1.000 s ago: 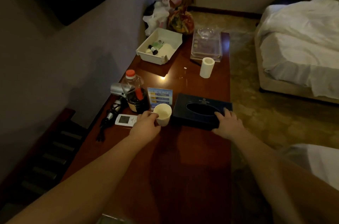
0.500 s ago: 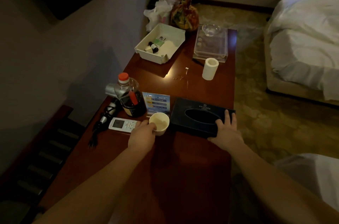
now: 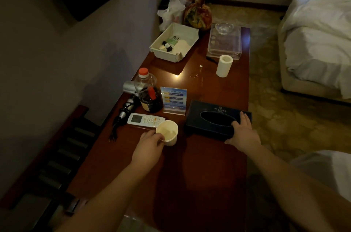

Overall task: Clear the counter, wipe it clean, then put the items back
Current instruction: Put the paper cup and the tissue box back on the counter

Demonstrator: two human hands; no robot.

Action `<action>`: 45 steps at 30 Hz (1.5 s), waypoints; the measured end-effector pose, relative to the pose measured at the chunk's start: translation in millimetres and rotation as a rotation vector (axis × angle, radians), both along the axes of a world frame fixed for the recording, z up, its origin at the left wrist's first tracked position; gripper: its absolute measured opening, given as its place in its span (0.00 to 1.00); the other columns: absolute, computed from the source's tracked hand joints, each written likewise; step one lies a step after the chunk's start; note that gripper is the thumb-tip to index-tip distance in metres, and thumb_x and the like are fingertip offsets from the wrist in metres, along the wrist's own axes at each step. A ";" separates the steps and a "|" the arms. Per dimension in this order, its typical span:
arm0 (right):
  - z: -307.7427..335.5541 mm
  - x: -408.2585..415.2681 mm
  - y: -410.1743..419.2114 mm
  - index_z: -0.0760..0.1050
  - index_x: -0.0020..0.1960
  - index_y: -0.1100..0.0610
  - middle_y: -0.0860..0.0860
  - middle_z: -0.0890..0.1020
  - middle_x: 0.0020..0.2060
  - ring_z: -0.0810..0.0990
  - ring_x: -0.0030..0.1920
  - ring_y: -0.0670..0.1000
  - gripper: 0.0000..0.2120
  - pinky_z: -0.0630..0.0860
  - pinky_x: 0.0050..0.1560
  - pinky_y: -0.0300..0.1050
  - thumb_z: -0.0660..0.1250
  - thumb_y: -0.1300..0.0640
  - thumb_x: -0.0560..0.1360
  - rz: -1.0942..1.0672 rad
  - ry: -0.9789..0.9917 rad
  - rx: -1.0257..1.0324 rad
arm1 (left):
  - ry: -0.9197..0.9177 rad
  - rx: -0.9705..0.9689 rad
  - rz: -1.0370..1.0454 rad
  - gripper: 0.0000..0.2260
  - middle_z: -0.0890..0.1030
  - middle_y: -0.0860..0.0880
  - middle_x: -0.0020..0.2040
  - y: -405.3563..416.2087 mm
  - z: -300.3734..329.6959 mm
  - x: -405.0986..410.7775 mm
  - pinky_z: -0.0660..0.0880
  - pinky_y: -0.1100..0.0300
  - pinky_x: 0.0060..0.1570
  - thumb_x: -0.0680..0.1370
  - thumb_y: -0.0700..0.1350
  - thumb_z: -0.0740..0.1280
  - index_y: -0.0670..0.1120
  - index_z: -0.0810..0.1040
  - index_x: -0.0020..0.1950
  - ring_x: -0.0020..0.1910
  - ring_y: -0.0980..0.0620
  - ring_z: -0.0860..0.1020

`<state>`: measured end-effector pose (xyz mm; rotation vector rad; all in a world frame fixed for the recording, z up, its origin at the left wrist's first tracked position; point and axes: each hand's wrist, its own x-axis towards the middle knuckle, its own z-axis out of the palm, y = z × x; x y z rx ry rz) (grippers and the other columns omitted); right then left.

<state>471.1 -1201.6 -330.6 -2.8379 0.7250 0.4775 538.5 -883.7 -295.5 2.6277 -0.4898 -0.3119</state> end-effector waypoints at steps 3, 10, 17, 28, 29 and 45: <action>0.2 -28.0 16.1 0.65 0.69 0.52 0.55 0.41 0.78 0.40 0.77 0.55 0.36 0.63 0.72 0.56 0.74 0.39 0.67 0.027 -0.008 -0.012 | -0.005 -0.019 0.019 0.10 0.73 0.52 0.64 22.9 5.9 -16.8 0.67 0.64 0.54 0.80 0.45 0.63 0.48 0.78 0.60 0.63 0.55 0.67; 12.1 -93.0 72.8 0.65 0.70 0.52 0.54 0.42 0.78 0.41 0.78 0.54 0.37 0.60 0.73 0.56 0.73 0.38 0.67 0.144 -0.008 0.012 | -0.018 -0.041 0.080 0.10 0.74 0.52 0.65 88.2 17.8 -73.4 0.67 0.63 0.54 0.80 0.44 0.64 0.48 0.78 0.60 0.64 0.54 0.67; 38.1 -136.3 160.4 0.67 0.67 0.51 0.53 0.42 0.78 0.41 0.78 0.54 0.34 0.60 0.73 0.58 0.73 0.38 0.67 0.261 -0.109 0.031 | -0.080 -0.067 0.197 0.09 0.74 0.53 0.64 176.7 36.2 -150.1 0.67 0.61 0.57 0.80 0.46 0.64 0.50 0.78 0.59 0.64 0.54 0.67; 93.5 -200.7 338.6 0.68 0.66 0.49 0.53 0.43 0.78 0.43 0.78 0.54 0.35 0.59 0.74 0.55 0.74 0.37 0.65 0.585 -0.176 0.050 | -0.140 -0.071 0.492 0.09 0.77 0.51 0.59 358.8 85.9 -326.0 0.69 0.59 0.53 0.78 0.45 0.66 0.48 0.81 0.56 0.59 0.50 0.71; 98.0 -208.0 357.4 0.68 0.66 0.49 0.52 0.43 0.78 0.43 0.78 0.54 0.35 0.59 0.74 0.55 0.74 0.37 0.65 0.627 -0.187 0.054 | -0.156 -0.075 0.535 0.08 0.77 0.51 0.58 376.7 89.5 -345.7 0.69 0.59 0.53 0.78 0.44 0.66 0.48 0.81 0.56 0.59 0.50 0.72; 218.1 -282.2 623.1 0.69 0.62 0.52 0.53 0.43 0.78 0.42 0.78 0.54 0.26 0.61 0.73 0.56 0.74 0.47 0.69 1.306 -0.330 0.177 | -0.350 -0.054 1.117 0.07 0.77 0.55 0.54 547.1 188.0 -600.0 0.74 0.57 0.54 0.78 0.46 0.67 0.49 0.81 0.54 0.55 0.55 0.74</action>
